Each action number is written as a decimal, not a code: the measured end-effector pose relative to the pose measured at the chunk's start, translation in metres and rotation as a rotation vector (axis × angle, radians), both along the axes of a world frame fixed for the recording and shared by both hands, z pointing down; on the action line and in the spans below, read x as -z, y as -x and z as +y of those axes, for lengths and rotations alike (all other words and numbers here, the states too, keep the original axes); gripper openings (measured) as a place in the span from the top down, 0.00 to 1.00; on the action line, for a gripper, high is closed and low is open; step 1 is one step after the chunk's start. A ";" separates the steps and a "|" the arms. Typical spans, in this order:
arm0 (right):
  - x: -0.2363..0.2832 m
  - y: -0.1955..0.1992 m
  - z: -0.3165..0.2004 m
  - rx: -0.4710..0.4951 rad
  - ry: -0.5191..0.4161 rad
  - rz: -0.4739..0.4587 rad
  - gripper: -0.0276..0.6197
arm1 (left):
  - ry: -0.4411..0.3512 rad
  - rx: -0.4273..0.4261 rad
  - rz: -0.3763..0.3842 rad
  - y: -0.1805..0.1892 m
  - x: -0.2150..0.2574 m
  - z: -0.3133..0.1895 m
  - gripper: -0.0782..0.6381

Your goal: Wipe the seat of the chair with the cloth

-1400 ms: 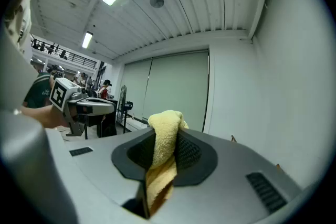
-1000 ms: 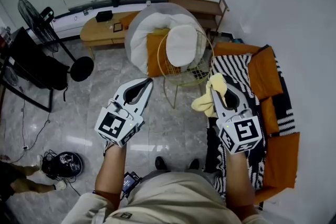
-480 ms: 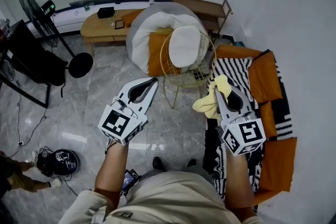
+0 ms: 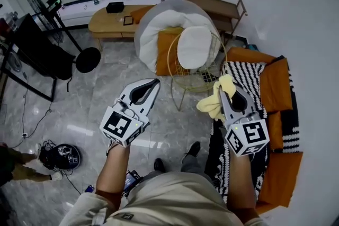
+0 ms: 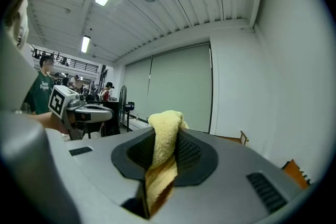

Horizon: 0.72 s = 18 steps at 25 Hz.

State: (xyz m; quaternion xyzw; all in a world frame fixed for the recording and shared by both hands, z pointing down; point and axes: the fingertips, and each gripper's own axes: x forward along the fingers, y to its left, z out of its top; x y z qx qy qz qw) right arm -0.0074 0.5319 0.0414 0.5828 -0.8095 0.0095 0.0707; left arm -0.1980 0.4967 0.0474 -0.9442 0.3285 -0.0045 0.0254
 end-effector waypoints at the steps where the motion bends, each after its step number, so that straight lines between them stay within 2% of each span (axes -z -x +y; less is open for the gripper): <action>1: -0.001 -0.007 -0.009 0.009 0.000 -0.009 0.83 | 0.004 0.009 -0.005 -0.007 0.001 -0.006 0.86; 6: -0.002 -0.053 -0.050 0.049 -0.011 -0.042 0.83 | -0.033 0.042 -0.048 -0.051 0.008 -0.037 0.86; 9: -0.004 -0.079 -0.073 0.069 -0.007 -0.059 0.83 | -0.013 0.063 -0.063 -0.078 0.008 -0.052 0.86; 18: -0.008 -0.147 -0.112 0.111 -0.009 -0.101 0.83 | -0.026 0.092 -0.103 -0.152 0.011 -0.083 0.86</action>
